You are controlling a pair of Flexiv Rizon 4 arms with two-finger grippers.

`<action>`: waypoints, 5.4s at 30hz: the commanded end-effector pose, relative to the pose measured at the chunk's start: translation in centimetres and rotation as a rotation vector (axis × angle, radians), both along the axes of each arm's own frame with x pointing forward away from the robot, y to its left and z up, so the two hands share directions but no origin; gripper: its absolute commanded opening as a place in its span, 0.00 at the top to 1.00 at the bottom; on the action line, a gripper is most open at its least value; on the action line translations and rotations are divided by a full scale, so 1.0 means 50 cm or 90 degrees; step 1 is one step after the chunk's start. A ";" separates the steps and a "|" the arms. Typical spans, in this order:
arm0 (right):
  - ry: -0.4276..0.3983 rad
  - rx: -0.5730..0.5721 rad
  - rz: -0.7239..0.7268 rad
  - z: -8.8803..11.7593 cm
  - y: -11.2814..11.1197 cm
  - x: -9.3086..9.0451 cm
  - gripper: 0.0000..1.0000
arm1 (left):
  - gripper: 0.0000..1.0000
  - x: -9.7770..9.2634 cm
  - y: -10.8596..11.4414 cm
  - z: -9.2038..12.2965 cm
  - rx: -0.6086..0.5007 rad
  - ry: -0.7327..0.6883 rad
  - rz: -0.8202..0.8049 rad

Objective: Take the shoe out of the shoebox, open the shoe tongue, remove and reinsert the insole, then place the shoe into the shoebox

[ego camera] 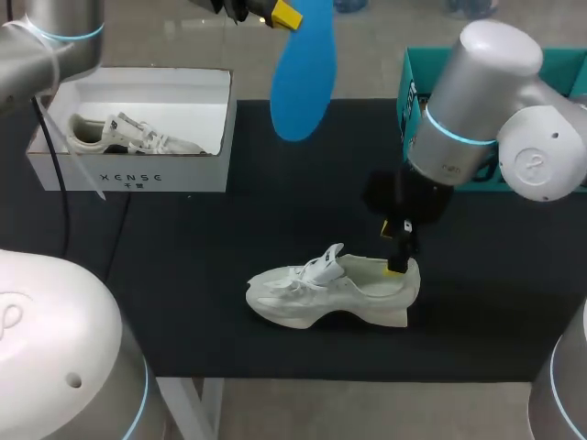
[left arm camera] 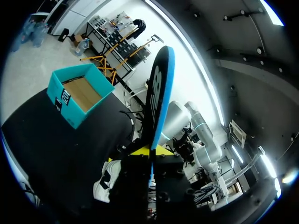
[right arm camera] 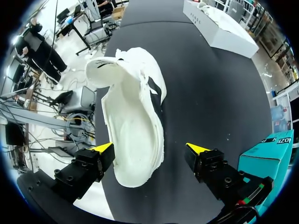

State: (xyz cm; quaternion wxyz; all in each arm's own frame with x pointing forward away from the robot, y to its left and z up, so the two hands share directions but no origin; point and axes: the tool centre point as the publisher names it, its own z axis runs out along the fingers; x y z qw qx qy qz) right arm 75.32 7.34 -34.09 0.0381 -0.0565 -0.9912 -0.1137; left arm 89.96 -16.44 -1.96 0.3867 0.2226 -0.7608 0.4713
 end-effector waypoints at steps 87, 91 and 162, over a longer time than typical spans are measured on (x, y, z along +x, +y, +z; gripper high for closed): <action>-0.015 -0.023 -0.160 0.138 -0.126 0.015 1.00 | 1.00 0.002 -0.001 -0.001 0.000 0.000 -0.001; -0.036 -0.008 -0.309 0.143 -0.141 -0.015 1.00 | 1.00 0.002 -0.001 -0.001 0.000 0.000 -0.001; 0.049 0.070 -0.839 0.077 -0.070 -0.056 1.00 | 1.00 0.002 -0.001 -0.001 0.000 0.000 -0.001</action>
